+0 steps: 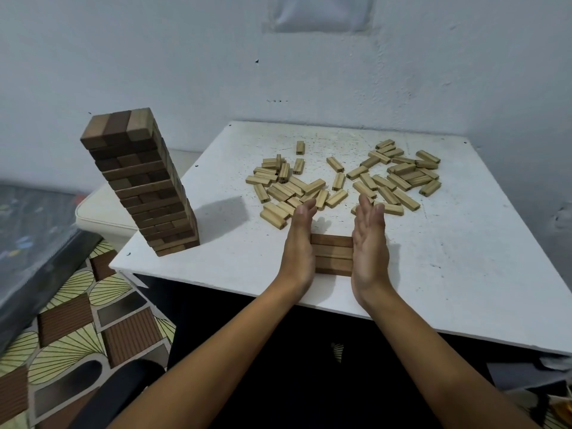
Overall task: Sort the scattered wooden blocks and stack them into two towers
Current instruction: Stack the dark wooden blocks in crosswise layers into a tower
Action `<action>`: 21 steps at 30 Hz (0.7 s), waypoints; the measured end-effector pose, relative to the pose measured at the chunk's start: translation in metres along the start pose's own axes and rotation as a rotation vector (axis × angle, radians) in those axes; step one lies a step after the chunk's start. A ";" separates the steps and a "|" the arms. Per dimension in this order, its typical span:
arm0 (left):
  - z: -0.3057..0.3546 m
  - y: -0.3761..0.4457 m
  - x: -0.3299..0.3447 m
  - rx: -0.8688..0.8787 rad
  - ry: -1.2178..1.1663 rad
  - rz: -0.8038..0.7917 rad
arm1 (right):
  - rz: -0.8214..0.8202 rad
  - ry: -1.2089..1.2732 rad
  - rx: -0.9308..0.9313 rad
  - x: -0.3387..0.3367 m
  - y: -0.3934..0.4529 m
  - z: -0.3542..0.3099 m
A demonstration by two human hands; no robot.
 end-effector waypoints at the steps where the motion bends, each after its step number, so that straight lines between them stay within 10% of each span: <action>1: 0.000 0.000 0.000 -0.001 0.005 -0.002 | 0.003 -0.004 -0.004 0.000 0.000 0.000; 21: 0.020 0.007 -0.036 0.176 0.956 -0.484 | -0.547 -0.974 -0.215 -0.043 0.008 -0.007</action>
Point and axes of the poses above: each hand's wrist, its own y-axis towards the middle knuckle, its own x-axis out of the palm, z = x × y, the point moved 7 cm from there along y, towards the middle knuckle, and after that the axes turned 4 degrees about -y, right-handed, at the moved point
